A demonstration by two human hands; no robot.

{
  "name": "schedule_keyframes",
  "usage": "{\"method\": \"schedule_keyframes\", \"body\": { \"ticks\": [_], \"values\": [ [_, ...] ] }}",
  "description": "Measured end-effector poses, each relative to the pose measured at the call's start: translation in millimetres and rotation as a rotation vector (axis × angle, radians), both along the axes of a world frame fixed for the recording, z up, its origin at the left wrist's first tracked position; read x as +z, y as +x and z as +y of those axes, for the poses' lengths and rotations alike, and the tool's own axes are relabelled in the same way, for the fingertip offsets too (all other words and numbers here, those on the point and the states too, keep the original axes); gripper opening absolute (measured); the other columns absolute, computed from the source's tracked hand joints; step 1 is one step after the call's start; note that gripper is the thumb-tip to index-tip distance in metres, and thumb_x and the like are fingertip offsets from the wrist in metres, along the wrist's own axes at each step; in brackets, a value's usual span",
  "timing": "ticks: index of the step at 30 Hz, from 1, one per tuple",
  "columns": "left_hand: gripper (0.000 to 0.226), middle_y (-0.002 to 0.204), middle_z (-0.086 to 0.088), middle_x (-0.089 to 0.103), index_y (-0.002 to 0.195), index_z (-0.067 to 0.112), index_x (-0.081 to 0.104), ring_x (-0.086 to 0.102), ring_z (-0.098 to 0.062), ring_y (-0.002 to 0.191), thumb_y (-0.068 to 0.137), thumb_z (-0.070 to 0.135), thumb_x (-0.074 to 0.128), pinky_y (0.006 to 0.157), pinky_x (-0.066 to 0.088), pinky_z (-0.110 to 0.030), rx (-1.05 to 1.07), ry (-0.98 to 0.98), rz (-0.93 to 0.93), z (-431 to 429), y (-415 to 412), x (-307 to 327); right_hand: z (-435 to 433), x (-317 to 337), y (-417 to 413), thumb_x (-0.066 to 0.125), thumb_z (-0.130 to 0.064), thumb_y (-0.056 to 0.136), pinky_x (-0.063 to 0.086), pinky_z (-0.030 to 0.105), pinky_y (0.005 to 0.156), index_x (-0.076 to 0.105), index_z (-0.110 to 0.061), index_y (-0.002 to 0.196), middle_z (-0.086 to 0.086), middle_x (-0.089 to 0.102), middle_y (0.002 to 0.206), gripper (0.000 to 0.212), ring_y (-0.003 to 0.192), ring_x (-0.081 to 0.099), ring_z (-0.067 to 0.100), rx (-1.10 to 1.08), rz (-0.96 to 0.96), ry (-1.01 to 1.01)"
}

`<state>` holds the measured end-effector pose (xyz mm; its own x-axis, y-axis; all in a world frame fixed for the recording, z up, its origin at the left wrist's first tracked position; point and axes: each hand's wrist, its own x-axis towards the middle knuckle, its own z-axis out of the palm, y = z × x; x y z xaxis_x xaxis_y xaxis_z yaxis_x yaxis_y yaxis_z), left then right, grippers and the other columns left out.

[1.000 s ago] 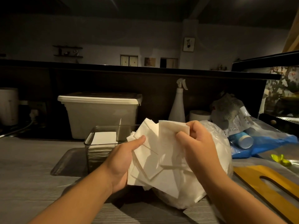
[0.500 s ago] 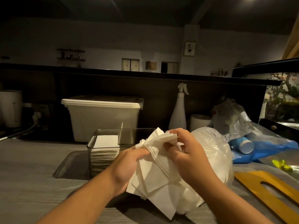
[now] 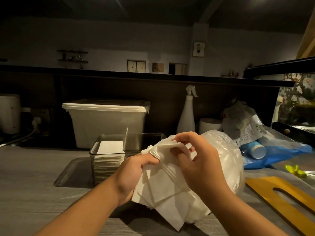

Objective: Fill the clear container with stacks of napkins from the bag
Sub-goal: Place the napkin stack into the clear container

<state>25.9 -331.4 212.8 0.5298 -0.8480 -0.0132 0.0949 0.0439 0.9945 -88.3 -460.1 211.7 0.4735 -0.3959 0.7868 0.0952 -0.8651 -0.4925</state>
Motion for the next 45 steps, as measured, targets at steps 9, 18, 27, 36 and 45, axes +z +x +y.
{"method": "schedule_keyframes", "body": {
  "ticks": [9, 18, 27, 36, 45],
  "values": [
    [0.021, 0.084, -0.012, 0.071, 0.107, -0.002, 0.066, 0.068, -0.023, 0.077, 0.092, 0.000, 0.052, 0.066, 0.052, -0.033, 0.029, 0.055, -0.110, 1.2, -5.2, 2.9, -0.3, 0.6, -1.5, 0.076, -0.008, 0.084, 0.048, 0.013, 0.071, 0.063, -0.034, 0.095, -0.027, 0.060, 0.091, 0.030, 0.093, 0.058, -0.003, -0.085, -0.070, -0.074],
    [0.021, 0.082, -0.010, 0.068, 0.101, 0.013, 0.068, 0.062, -0.034, 0.089, 0.091, 0.005, 0.051, 0.078, 0.052, -0.046, 0.129, -0.037, -0.053, 7.9, -6.1, 15.6, -3.7, 11.3, -8.1, 0.066, -0.002, 0.089, 0.056, 0.021, 0.063, 0.058, -0.024, 0.094, -0.015, 0.063, 0.087, 0.024, 0.080, 0.062, 0.003, 0.185, -0.252, 0.403],
    [0.019, 0.094, -0.013, 0.067, 0.100, 0.016, 0.068, 0.058, -0.038, 0.099, 0.091, 0.012, 0.051, 0.086, 0.051, -0.052, 0.195, -0.114, -0.003, 14.1, -4.0, 21.3, -7.7, 9.5, -5.3, 0.064, -0.018, 0.062, 0.054, 0.025, 0.064, 0.061, -0.023, 0.090, -0.002, 0.063, 0.086, 0.028, 0.085, 0.062, 0.021, 0.352, -0.189, 0.604],
    [0.035, 0.095, -0.016, 0.075, 0.107, 0.015, 0.073, 0.070, -0.033, 0.082, 0.098, 0.019, 0.039, 0.071, 0.056, -0.044, 0.056, -0.055, 0.028, 3.1, -1.7, 3.8, 17.4, 13.8, -6.6, 0.082, -0.017, 0.076, 0.062, 0.034, 0.076, 0.058, -0.033, 0.109, -0.014, 0.067, 0.107, 0.044, 0.092, 0.072, 0.014, 0.388, -0.096, 0.504],
    [0.052, 0.105, -0.024, 0.065, 0.115, 0.003, 0.066, 0.063, -0.041, 0.102, 0.065, -0.002, 0.054, 0.092, 0.051, -0.056, -0.259, -0.160, 0.025, 3.5, -4.6, 3.5, 17.2, 2.2, -1.6, 0.079, -0.010, 0.081, 0.060, 0.026, 0.079, 0.058, -0.034, 0.104, -0.017, 0.068, 0.096, 0.040, 0.095, 0.067, 0.007, 0.284, -0.072, 0.368]
  ]
}}
